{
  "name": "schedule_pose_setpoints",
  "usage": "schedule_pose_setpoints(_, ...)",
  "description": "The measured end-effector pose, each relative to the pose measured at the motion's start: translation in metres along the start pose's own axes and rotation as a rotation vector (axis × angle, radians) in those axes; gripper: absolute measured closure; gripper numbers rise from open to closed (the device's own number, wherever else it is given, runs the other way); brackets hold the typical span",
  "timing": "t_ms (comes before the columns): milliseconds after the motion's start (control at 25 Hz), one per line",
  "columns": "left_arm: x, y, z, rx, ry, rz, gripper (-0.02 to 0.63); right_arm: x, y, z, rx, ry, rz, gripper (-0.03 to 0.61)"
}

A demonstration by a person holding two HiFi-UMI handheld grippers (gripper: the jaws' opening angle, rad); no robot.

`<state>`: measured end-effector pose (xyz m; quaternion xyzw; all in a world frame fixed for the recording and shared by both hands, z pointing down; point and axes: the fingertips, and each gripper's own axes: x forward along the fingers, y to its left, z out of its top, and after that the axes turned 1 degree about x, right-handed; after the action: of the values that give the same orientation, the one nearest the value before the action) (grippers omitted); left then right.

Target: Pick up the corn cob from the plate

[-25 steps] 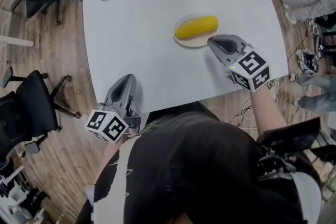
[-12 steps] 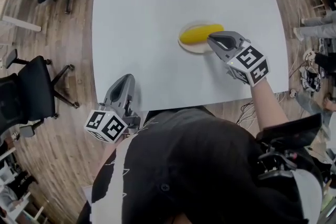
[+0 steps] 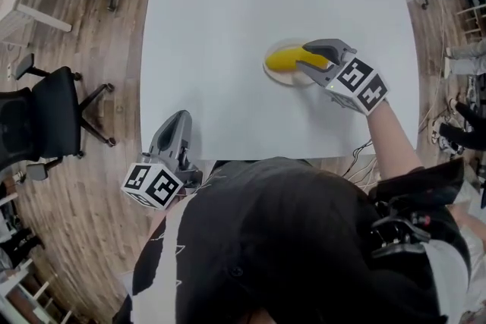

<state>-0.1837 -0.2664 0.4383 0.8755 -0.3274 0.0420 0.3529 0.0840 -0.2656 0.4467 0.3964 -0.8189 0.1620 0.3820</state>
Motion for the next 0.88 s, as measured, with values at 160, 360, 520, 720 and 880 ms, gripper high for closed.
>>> schedule_pose_setpoints(160,-0.003,-0.002,-0.001,-0.004,-0.020,0.033,0.601,0.012,0.001,-0.007,-0.124,0.072,0.070,0.396)
schedule_pose_setpoints(360,-0.013,0.004,-0.007,-0.013,-0.027,0.080,0.601,0.023,-0.001,-0.014,-0.238,0.134,0.127,0.353)
schedule_pose_setpoints(520,-0.019,0.004,-0.007,-0.018,-0.041,0.110,0.601,0.032,-0.005,-0.024,-0.328,0.207,0.166,0.350)
schedule_pose_setpoints(720,-0.017,-0.003,-0.014,-0.019,-0.043,0.129,0.601,0.037,-0.004,-0.030,-0.336,0.217,0.246,0.339)
schedule_pose_setpoints(880,-0.017,-0.004,-0.017,-0.029,-0.043,0.149,0.601,0.040,-0.001,-0.035,-0.373,0.229,0.282,0.339)
